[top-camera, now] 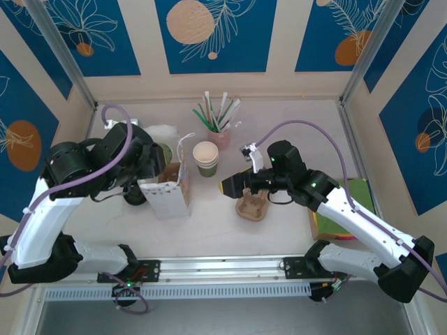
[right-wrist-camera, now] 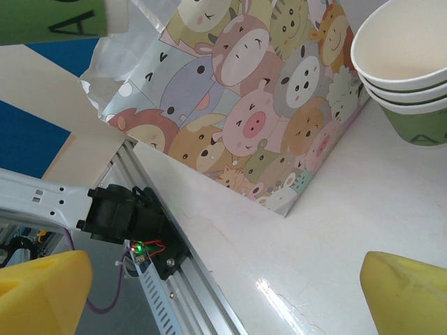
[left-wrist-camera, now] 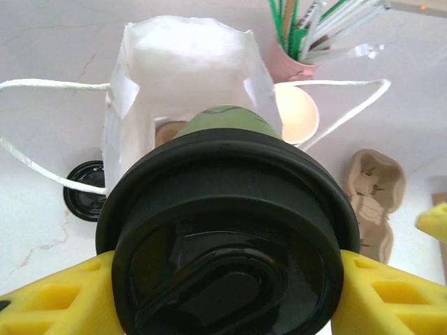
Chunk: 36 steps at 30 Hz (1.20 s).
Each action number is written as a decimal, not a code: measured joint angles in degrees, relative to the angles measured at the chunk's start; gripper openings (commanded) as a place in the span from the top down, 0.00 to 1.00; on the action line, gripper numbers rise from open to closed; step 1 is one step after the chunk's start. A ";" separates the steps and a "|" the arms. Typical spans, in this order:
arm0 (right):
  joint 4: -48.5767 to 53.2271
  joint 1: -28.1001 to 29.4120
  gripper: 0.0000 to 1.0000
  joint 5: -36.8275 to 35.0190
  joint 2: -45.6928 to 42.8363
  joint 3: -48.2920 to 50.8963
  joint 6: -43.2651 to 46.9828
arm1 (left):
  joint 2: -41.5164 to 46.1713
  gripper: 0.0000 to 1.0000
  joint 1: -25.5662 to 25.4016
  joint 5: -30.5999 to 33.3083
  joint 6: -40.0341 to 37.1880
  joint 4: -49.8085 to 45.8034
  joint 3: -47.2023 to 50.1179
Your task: Pack the takeout coffee
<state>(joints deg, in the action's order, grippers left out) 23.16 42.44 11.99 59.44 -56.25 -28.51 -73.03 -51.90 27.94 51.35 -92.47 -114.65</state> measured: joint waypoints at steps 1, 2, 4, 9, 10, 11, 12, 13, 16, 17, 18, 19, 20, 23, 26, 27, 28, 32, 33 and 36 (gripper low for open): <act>0.00 0.00 0.01 -0.02 0.00 0.00 0.00 | -0.52 0.42 0.83 -0.22 -0.35 0.00 0.37; 0.00 0.00 0.01 -0.04 0.00 0.00 0.00 | -1.14 0.42 1.73 -0.52 -0.72 0.00 0.74; 0.00 0.00 0.01 -0.15 0.00 0.00 0.00 | -2.27 0.42 3.56 -1.31 -1.73 0.00 1.36; 0.02 0.00 0.01 -0.48 0.00 0.00 0.22 | -4.76 0.42 8.90 -4.87 -4.81 0.00 3.37; 0.02 0.00 0.01 -0.63 0.00 0.00 0.26 | -5.18 0.42 10.08 -5.86 -5.44 0.00 3.80; 0.02 0.00 0.01 -0.66 0.00 0.00 0.42 | -5.60 0.42 11.08 -6.69 -6.05 -0.02 4.11; 0.02 0.00 0.01 -0.66 0.00 0.00 0.46 | -6.03 0.42 12.04 -7.63 -6.69 0.00 4.31; 0.02 0.00 0.01 -0.66 0.00 0.00 0.52 | -6.58 0.43 12.94 -8.61 -7.30 0.00 4.44; 0.02 0.00 0.01 -0.66 0.09 0.00 0.63 | -8.15 0.42 15.65 -11.56 -9.51 0.00 4.72; 0.02 0.00 0.01 -0.66 0.15 -0.02 0.63 | -8.70 0.42 16.61 -12.68 -10.10 -0.02 4.83; 0.02 0.00 0.01 -0.66 0.31 -0.07 0.66 | -9.14 0.43 17.33 -13.57 -10.67 -0.02 4.92; 0.04 0.00 0.01 -0.68 0.57 -0.26 0.66 | -9.73 0.42 18.16 -14.64 -11.32 0.00 5.05; 0.02 0.00 0.01 -0.70 0.87 -0.50 0.70 | -10.29 0.42 18.86 -15.72 -11.82 -0.02 5.22; -0.02 0.00 0.01 -0.85 1.51 -0.90 1.01 | -12.07 0.42 20.48 -18.60 -13.44 0.00 5.66; -0.02 0.00 0.01 -1.03 1.86 -1.09 1.14 | -14.10 0.43 21.99 -21.11 -14.99 -0.02 5.66; -0.02 0.00 0.01 -1.07 1.95 -1.18 1.25 | -14.62 0.43 22.40 -21.73 -15.43 0.00 5.66; -0.04 0.00 0.01 -1.07 2.01 -1.22 1.29 | -15.28 0.43 22.91 -22.40 -15.91 -0.02 5.68; -0.09 0.00 0.01 -1.09 2.29 -1.55 1.53 | -17.03 0.42 24.39 -24.92 -17.40 -0.02 6.86; -0.11 -0.02 0.01 -1.11 2.36 -1.55 1.53 | -17.33 0.43 24.61 -25.35 -17.53 0.00 7.17; -0.15 -0.09 0.01 -1.11 2.49 -1.55 1.68 | -18.51 0.43 25.24 -26.49 -18.53 0.02 8.15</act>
<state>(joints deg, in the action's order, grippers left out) 23.00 42.35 10.87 61.93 -57.80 -26.83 -91.55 -26.65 1.45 32.82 -92.44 -106.50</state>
